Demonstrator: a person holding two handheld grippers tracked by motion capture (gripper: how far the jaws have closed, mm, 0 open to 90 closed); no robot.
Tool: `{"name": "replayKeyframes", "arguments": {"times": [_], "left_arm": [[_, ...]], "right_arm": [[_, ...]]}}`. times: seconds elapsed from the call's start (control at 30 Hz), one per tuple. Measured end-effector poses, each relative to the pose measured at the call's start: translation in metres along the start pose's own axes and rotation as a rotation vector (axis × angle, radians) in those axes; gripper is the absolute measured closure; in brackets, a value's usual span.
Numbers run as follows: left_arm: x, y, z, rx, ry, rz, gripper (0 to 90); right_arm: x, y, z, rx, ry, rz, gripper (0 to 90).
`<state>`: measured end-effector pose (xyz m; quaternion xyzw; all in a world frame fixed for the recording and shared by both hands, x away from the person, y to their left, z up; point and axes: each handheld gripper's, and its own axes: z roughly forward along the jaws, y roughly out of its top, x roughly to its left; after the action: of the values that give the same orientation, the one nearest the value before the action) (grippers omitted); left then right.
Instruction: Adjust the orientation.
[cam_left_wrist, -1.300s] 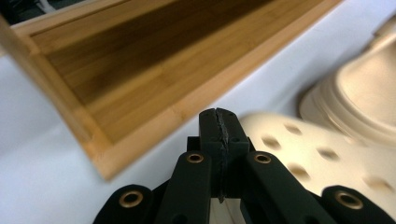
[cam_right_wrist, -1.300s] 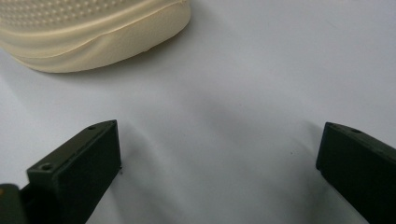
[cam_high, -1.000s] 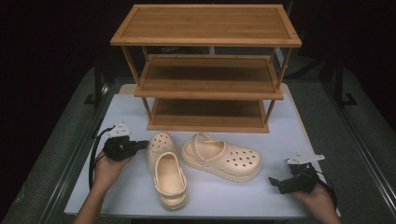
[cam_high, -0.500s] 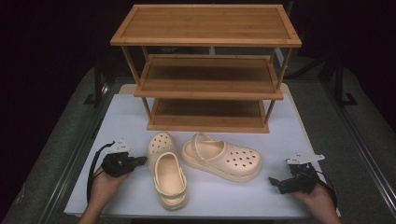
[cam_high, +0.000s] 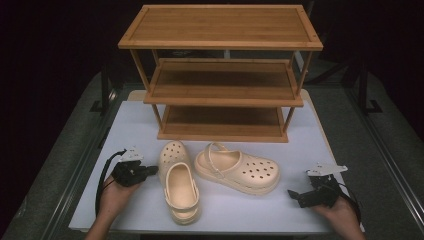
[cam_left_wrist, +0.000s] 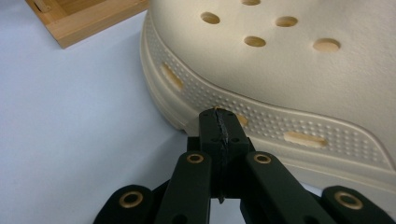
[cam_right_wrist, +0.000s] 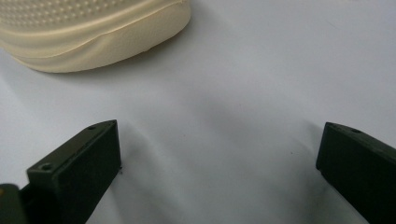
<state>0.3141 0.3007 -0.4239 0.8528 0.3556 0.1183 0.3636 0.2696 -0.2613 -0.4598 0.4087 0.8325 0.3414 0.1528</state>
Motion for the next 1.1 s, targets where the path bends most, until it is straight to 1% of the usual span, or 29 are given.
{"name": "replayKeyframes", "arguments": {"times": [0.27,0.5,0.53,0.6,0.67,0.77,0.8,0.9,0.97,1.0,1.03,1.07,1.1], "left_arm": [[0.007,0.010,0.009,0.009,0.019,0.006,90.0],[0.015,0.021,0.020,0.006,0.006,0.000,90.0],[0.016,0.024,0.022,0.011,0.013,0.009,90.0],[0.019,0.028,0.026,0.015,0.029,0.011,90.0],[0.022,0.028,0.028,0.008,0.032,0.001,90.0],[0.026,0.027,0.030,0.000,0.015,-0.022,90.0],[0.026,0.027,0.030,0.000,0.015,-0.022,90.0],[0.025,0.027,0.026,-0.012,0.002,-0.032,90.0],[0.023,0.027,0.018,-0.027,-0.006,-0.039,90.0],[0.021,0.028,0.013,-0.038,-0.003,-0.046,86.2],[0.020,0.028,0.007,-0.049,-0.007,-0.048,79.6],[0.018,0.027,0.001,-0.064,-0.020,-0.057,79.6],[0.016,0.027,-0.005,-0.074,-0.030,-0.062,77.6]], "right_arm": [[0.000,0.000,0.000,0.003,0.000,0.002,0.0],[0.000,0.000,0.000,0.003,0.000,0.001,0.0],[0.000,0.000,0.000,0.002,0.000,0.002,0.0],[0.000,0.000,0.000,0.002,0.001,0.002,0.0],[0.000,0.000,0.000,0.002,0.000,0.002,0.0],[0.000,0.000,0.000,0.002,0.001,0.002,0.0],[0.000,0.000,0.000,0.002,0.001,0.002,0.0],[0.000,0.000,0.000,0.002,0.001,0.002,0.0],[0.000,0.000,0.000,0.002,0.000,0.002,0.0],[0.000,0.000,0.000,0.002,0.000,0.002,0.0],[0.000,0.000,0.000,0.003,0.001,0.001,0.0],[0.000,0.000,0.000,0.003,0.001,0.001,0.0],[0.000,0.000,0.000,0.003,0.001,0.004,0.0]]}}
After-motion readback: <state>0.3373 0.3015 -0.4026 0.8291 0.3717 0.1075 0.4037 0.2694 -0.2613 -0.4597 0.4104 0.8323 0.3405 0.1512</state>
